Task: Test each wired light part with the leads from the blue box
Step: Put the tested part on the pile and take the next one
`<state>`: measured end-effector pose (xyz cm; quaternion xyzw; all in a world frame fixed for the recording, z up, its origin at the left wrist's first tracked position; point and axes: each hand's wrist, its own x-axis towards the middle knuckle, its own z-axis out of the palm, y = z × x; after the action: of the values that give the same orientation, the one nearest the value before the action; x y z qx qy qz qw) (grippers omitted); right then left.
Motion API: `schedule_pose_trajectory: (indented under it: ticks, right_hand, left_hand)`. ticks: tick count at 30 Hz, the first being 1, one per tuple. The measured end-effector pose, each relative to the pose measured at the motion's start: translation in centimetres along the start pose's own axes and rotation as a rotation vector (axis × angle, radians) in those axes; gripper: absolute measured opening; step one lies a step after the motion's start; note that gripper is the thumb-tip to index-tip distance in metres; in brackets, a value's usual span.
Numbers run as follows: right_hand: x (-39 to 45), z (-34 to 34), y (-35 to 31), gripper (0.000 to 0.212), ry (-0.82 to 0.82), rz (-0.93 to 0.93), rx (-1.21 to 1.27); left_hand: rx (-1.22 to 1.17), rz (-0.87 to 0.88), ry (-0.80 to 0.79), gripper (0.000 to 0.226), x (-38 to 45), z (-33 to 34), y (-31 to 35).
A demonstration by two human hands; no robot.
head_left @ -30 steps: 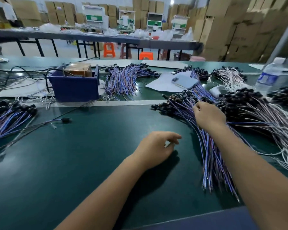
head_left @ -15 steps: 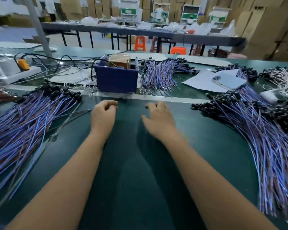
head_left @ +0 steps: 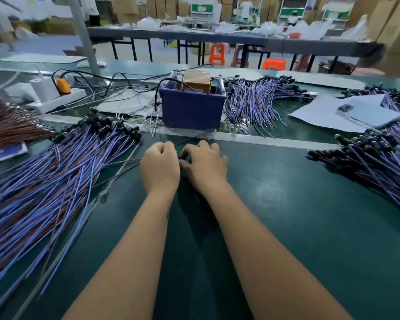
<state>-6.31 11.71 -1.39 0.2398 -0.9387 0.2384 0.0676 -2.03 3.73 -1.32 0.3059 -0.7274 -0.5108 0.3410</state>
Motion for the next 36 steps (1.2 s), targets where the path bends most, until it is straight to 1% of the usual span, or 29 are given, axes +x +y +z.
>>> schedule_pose_trajectory:
  ticks: [3,4,6,8,10,12,15,17,19,20,21,22,24,26,29,31,33,34,36]
  right_hand:
    - [-0.2,0.1,-0.1,0.014,0.034,-0.037,-0.035]
    - [-0.2,0.1,-0.1,0.013,0.063,-0.042,-0.003]
    - [-0.5,-0.2,0.0,0.014,0.161,-0.018,0.188]
    - [-0.8,-0.7,0.4,0.013,0.269,0.057,0.461]
    - [-1.3,-1.2,0.9,0.011,0.345,0.149,0.693]
    - [-1.7,-1.7,1.3,0.012,0.394,0.191,0.865]
    - [-2.6,-2.0,1.5,0.018,0.41,0.181,0.994]
    - [-3.1,-2.3,1.6,0.02,0.444,0.163,1.075]
    - [-3.4,-2.9,2.0,0.024,0.442,0.179,1.253]
    - [-3.5,-3.3,2.3,0.027,0.39,0.204,1.392]
    - [-3.6,-3.6,2.6,0.031,0.302,0.234,1.532]
    - [-3.6,-3.9,2.8,0.037,0.203,0.261,1.644]
    - [-3.5,-4.4,3.4,0.045,0.064,0.273,1.726]
    - [-3.2,-4.4,3.5,0.046,-0.013,0.266,1.686]
    - [-3.0,-4.0,2.8,0.043,-0.099,0.279,1.521]
    - [-3.0,-3.5,2.4,0.039,-0.113,0.265,1.4]
    - [-3.2,-3.1,2.4,0.031,-0.089,0.236,1.334]
    - [-3.3,-3.1,2.4,0.028,-0.066,0.226,1.32]
    - [-3.4,-3.0,2.5,0.023,-0.024,0.219,1.338]
  left_hand:
    - [0.139,0.087,-0.018,0.034,-0.5,0.0,0.0]
    - [0.197,0.125,-0.023,0.036,-0.6,0.0,0.0]
    - [0.281,0.166,-0.031,0.035,-0.5,0.0,-0.3]
    - [0.22,0.094,-0.033,0.033,0.2,-0.1,-0.8]
    - [0.006,-0.029,-0.044,0.032,0.8,-0.3,-1.1]
    - [-0.29,-0.122,-0.047,0.028,1.0,-0.4,-0.9]
    - [-0.831,-0.298,-0.022,0.024,1.0,-0.9,0.0]
    - [-1.119,-0.419,-0.004,0.029,1.1,-1.6,0.2]
    - [-1.25,-0.505,0.017,0.031,1.5,-2.5,0.3]
    - [-1.28,-0.526,-0.003,0.031,1.6,-2.8,0.4]
    - [-1.309,-0.541,-0.059,0.032,1.5,-3.1,0.7]
    - [-1.33,-0.552,-0.155,0.033,1.2,-3.2,1.0]
    - [-1.264,-0.546,-0.405,0.033,0.3,-3.1,1.6]
    - [-1.09,-0.472,-0.62,0.03,-0.9,-2.6,2.1]
    - [-0.754,-0.256,-0.81,0.028,-2.4,-1.5,2.4]
    - [-0.463,-0.117,-0.884,0.03,-3.3,-0.8,2.3]
    - [-0.248,-0.015,-0.887,0.032,-4.0,-0.3,2.0]
    - [-0.206,0.012,-0.862,0.033,-4.2,-0.1,1.9]
    - [-0.207,0.015,-0.796,0.031,-4.3,0.2,1.9]
